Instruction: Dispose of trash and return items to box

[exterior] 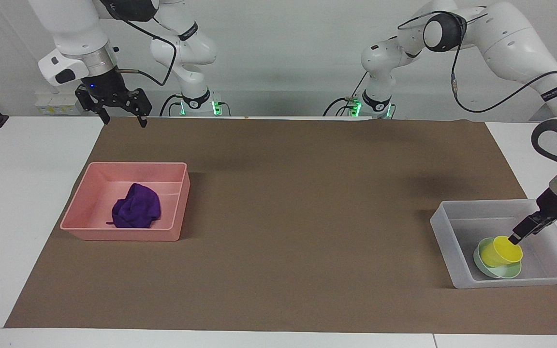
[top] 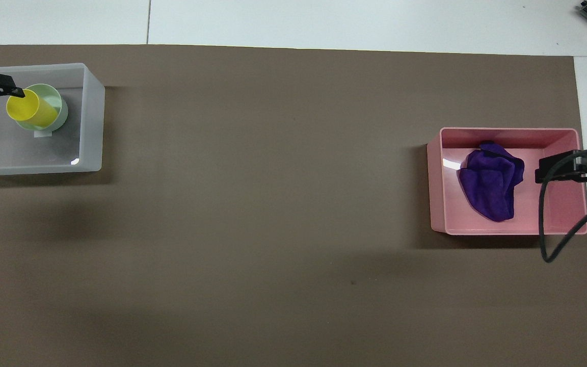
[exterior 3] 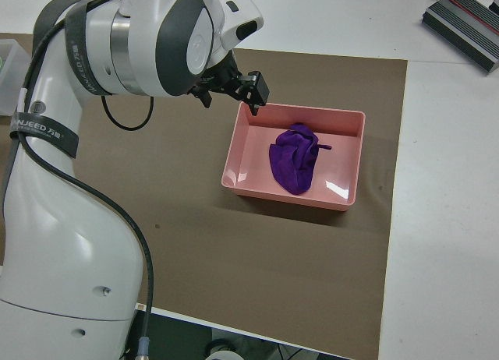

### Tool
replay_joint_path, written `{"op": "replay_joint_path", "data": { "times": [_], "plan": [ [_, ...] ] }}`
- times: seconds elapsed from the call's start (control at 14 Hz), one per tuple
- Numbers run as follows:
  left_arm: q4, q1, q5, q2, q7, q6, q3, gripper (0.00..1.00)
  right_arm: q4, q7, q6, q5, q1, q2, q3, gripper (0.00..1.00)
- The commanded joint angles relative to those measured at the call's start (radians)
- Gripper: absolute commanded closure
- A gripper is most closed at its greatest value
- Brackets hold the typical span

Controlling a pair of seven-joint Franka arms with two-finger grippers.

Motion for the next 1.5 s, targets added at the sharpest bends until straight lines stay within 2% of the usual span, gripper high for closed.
{"op": "replay_joint_path", "data": {
  "times": [0.0,0.14,0.21,0.36,0.5,0.57,0.79,1.0,1.14,1.43],
  "plan": [
    [-0.027,-0.08,0.106,-0.116,0.003,-0.226,0.008,0.0,-0.028,-0.017,0.024,0.014,-0.007,-0.016,0.006,0.0],
    [-0.035,-0.167,0.105,-0.176,-0.014,-0.381,0.009,0.0,-0.028,-0.014,0.025,0.014,-0.007,-0.016,0.006,0.0],
    [-0.086,-0.208,0.105,-0.224,-0.023,-0.38,0.011,0.0,-0.029,-0.014,0.025,0.014,-0.007,-0.016,0.006,0.0],
    [-0.232,-0.256,0.104,-0.336,-0.089,-0.284,0.008,0.0,-0.029,-0.014,0.025,0.014,-0.007,-0.016,0.006,0.0],
    [-0.469,-0.281,0.104,-0.473,-0.135,-0.064,0.009,0.0,-0.028,-0.014,0.025,0.014,-0.007,-0.016,0.006,0.0],
    [-0.498,-0.282,0.105,-0.507,-0.124,-0.07,0.009,0.0,-0.029,-0.014,0.025,0.015,-0.008,-0.016,0.006,0.0],
    [-0.368,-0.324,0.168,-0.466,-0.12,-0.346,0.005,0.0,-0.029,-0.014,0.025,0.015,-0.008,-0.016,0.004,0.0],
    [-0.319,-0.344,0.156,-0.479,-0.123,-0.362,-0.001,0.0,-0.029,-0.014,0.025,0.015,-0.008,-0.016,0.006,0.0],
    [-0.3,-0.338,0.017,-0.485,-0.123,-0.379,-0.004,0.0,-0.029,-0.014,0.025,0.015,-0.011,-0.016,0.004,0.0],
    [-0.263,-0.31,0.047,-0.483,-0.132,-0.364,-0.029,0.0,-0.032,0.001,0.025,0.015,-0.019,-0.017,0.004,0.0]
  ]
}}
